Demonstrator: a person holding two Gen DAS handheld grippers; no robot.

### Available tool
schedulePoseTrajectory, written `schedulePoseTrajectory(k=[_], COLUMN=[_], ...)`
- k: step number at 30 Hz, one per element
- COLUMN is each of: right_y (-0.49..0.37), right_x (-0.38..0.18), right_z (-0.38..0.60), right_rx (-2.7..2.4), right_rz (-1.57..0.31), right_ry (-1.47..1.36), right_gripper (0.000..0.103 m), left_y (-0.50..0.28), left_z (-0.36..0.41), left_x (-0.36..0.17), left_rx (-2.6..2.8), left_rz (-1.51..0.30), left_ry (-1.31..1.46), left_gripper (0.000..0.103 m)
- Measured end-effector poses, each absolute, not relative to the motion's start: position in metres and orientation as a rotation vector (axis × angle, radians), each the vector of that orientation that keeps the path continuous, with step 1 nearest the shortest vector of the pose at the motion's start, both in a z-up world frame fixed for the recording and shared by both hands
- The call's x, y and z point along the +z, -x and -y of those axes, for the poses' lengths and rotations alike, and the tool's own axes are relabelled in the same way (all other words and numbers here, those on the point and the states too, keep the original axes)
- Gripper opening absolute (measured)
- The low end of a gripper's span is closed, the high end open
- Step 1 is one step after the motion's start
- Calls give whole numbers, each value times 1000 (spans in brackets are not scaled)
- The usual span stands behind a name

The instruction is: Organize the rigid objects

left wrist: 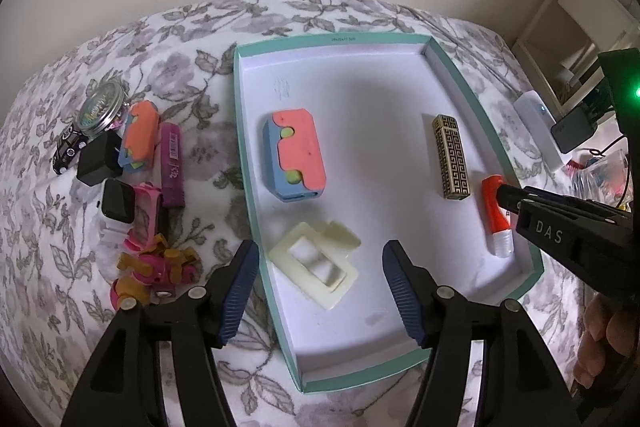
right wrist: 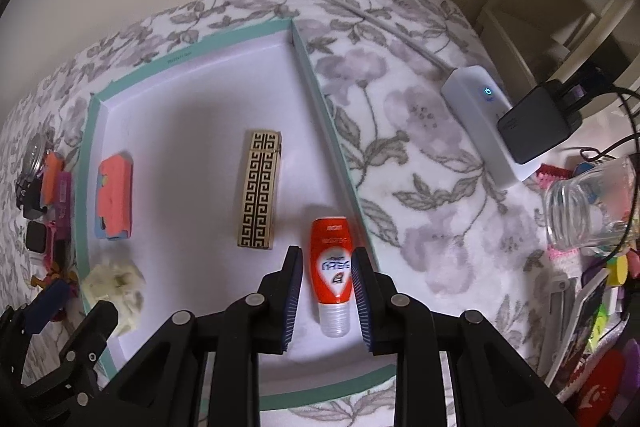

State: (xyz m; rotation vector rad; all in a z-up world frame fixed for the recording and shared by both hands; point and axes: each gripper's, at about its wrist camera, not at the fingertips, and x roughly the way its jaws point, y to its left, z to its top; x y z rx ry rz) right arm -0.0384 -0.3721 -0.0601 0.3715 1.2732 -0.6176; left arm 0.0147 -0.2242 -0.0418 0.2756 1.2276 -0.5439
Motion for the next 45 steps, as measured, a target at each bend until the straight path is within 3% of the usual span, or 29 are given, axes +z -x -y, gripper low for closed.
schedulePoseTrajectory(k=[2,4,5,14,19,32,37,41,45], right_y=[39,40,41,41,31,-9,-21,-28,-33], right_x=[-55,-47,-42,-3,-4,-13,-17,-20,-22], right_z=[373,375,375,367,356,301,283,273,265], right_rx=[-622,-629,-635,-648,-636,-474,-411,-386,-376], right_rz=[-1261,-1239,-1226,-1124,-1124,-1115,-1110,-1115,-1111], right_ry=[-374,-374,-372,-349,-318,-281,-306,-290,-287], right_gripper=[29,30,34,64,64,85,88,97,99], left_y=[-16,-19,-21,-42,-56,-88,-105,-113,-117], left_z=[222,218,217,185,163,93,49,21,-5], left_x=[-37,-30,-26,10,16,3,-1,-5,-14], left_rx=[-539,-529,-523,-425,-344,-177,-68,-9,30], left_rz=[-1221,-1202,-1191,-1103,-1103,-1151,-1160,-1172,-1210], left_ry=[-265,-250,-245,-163,-135,-7,51,84,159], left_gripper=[68,84,85,87,87,92,92,92,92])
